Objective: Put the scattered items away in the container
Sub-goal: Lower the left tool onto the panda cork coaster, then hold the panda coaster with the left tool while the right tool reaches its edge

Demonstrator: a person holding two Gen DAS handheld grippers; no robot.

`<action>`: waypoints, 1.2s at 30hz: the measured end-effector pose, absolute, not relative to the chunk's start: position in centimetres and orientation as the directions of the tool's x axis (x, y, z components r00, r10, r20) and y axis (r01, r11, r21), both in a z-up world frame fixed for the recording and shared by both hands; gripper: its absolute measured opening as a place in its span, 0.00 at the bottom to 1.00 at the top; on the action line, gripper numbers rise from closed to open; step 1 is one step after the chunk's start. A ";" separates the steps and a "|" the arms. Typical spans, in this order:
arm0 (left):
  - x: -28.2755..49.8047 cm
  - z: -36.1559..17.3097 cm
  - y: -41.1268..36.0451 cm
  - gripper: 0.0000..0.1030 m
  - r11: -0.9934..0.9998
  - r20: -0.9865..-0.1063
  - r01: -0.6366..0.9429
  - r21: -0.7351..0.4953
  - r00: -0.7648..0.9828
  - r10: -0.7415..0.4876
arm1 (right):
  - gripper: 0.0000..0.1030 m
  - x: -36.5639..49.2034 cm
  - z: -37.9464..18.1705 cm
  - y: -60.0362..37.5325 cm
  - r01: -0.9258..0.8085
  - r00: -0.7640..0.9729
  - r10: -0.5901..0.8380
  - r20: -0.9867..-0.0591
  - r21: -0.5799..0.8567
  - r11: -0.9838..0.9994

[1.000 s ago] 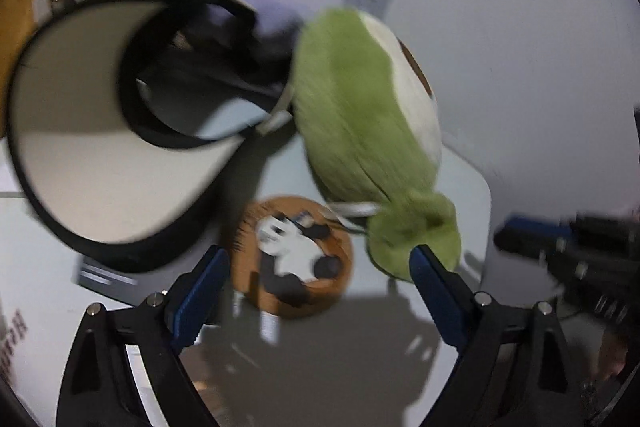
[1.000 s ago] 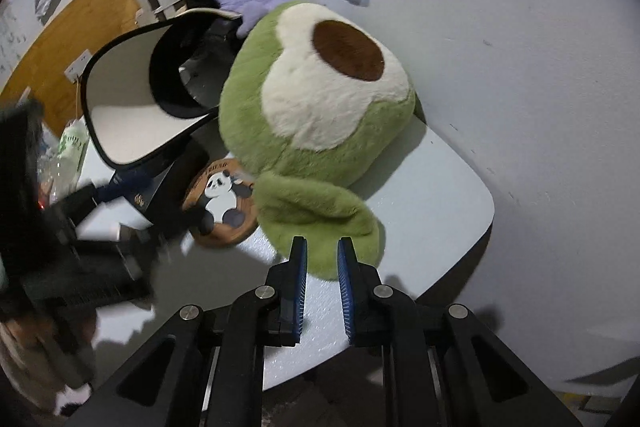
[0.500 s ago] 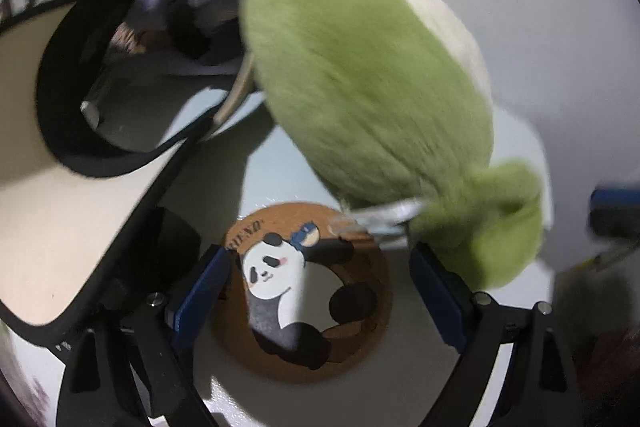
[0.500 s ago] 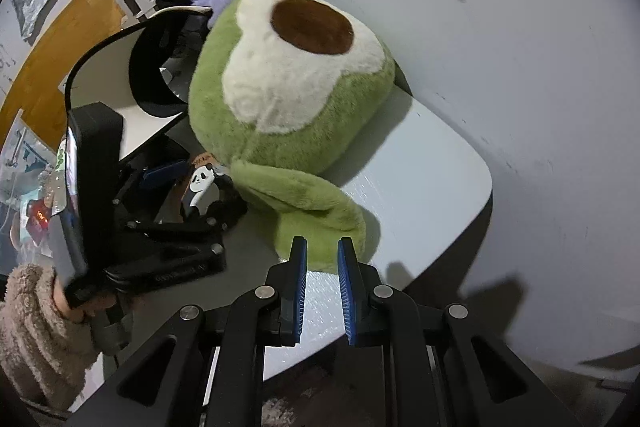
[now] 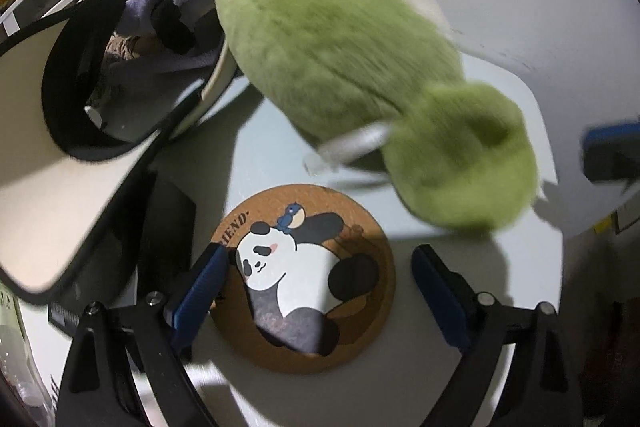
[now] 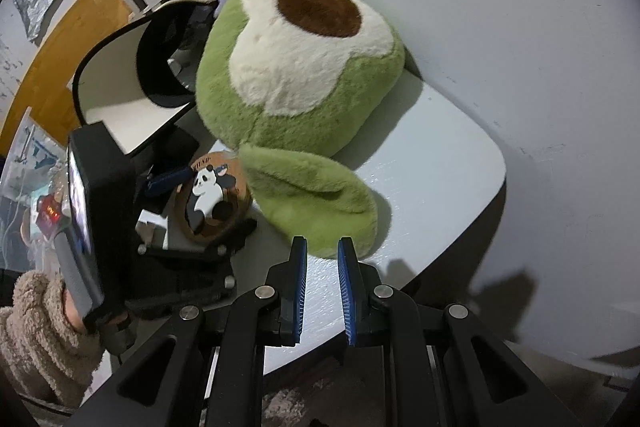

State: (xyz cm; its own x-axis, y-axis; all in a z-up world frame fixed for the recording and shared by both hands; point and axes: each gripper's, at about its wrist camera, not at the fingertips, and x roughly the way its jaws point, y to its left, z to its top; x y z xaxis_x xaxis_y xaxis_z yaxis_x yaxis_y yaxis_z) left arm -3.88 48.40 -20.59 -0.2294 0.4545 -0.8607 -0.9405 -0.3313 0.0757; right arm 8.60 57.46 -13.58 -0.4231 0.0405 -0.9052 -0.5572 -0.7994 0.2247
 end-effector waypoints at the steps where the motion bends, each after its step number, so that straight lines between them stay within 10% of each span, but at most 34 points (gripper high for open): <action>1: -3.5 -20.6 47.8 0.90 -0.325 -0.861 -0.943 0.075 -0.226 0.455 | 0.16 8.5 -13.6 57.3 -0.553 -0.424 0.035 -0.905 0.228 -0.802; 36: 4.3 -19.9 25.2 0.89 -0.381 -0.870 -0.924 0.020 -0.204 0.449 | 0.16 5.0 -19.7 35.4 -0.165 -0.299 -0.227 -0.927 0.285 -0.944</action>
State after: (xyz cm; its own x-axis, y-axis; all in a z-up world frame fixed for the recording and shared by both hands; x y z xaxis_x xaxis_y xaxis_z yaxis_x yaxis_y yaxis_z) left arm 4.29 25.25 -19.90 -0.2038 0.4487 -0.8701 -0.9243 -0.3811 0.0200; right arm 5.04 35.35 -19.65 -0.2986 -0.2271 -0.9270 -0.1653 -0.9443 0.2845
